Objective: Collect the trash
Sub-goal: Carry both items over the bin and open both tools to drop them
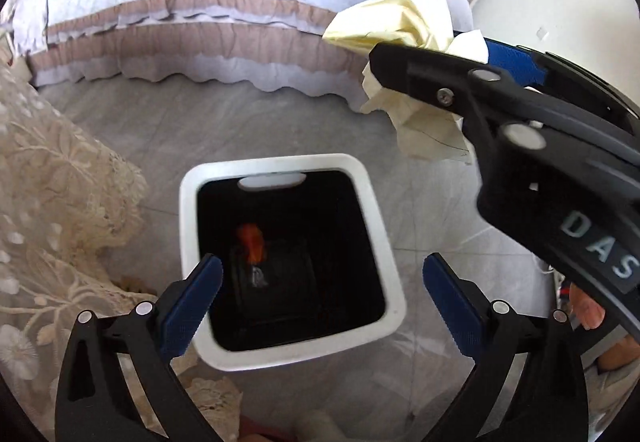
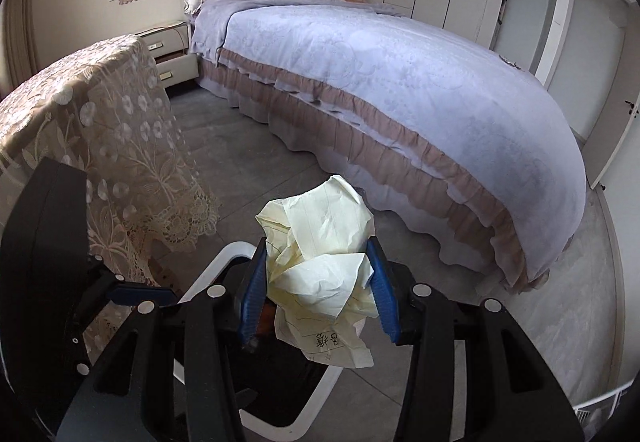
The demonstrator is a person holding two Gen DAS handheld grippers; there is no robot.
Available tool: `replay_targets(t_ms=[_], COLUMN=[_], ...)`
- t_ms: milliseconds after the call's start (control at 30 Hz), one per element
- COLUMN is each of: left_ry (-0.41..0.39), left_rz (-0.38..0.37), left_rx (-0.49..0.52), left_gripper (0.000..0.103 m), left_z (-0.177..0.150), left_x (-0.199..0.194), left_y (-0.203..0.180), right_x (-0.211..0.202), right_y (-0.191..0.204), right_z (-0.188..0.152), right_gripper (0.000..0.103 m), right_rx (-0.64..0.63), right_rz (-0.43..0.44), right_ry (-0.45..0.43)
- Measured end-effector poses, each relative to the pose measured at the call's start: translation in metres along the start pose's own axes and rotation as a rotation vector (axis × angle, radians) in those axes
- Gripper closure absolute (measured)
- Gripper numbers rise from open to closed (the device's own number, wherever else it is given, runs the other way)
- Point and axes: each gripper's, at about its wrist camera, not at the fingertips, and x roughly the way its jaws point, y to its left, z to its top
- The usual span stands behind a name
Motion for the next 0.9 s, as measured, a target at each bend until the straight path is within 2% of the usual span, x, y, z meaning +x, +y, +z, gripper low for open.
replay_targets(t_ms=[100,267,500,567,600,633,800,900], left_ry=[-0.018,-0.036,-0.014,-0.017,-0.020,-0.021,-0.044,-0.060], left_rz=[0.058,0.170,0.219,0.222,0.224,0.224,0.208,0.202], left_rx=[0.020,0.069,0.108,0.104,0.103,0.102,0.086,0.090], left_gripper=[0.005,0.005,0.005,0.005,0.005,0.005,0.005,0.005], left_z=[-0.006,-0.020,-0.027,-0.028,-0.029,-0.028,-0.026,-0.024], left_x=[-0.010,-0.028,-0.039,-0.043,-0.045,-0.045,-0.054,-0.061], left_y=[-0.001,-0.009,-0.008,-0.007,-0.007,-0.006,-0.004,-0.007], right_x=[0.007,0.022,0.037,0.040,0.041,0.041,0.041,0.035], right_y=[0.000,0.009,0.026,0.029,0.030,0.030,0.038,0.039], right_z=[-0.001,-0.005,-0.012,-0.013,-0.013,-0.014,-0.014,-0.012], right_gripper=[0.055,0.055,0.053,0.046,0.028,0.005,0.004,0.004], right_rx=[0.007,0.015,0.006,0.009,0.010,0.015,-0.013,-0.015], right_rz=[0.023,0.129,0.195,0.217,0.231,0.235,0.164,0.153], right_ry=[0.018,0.093,0.164,0.177,0.184,0.183,0.185,0.164])
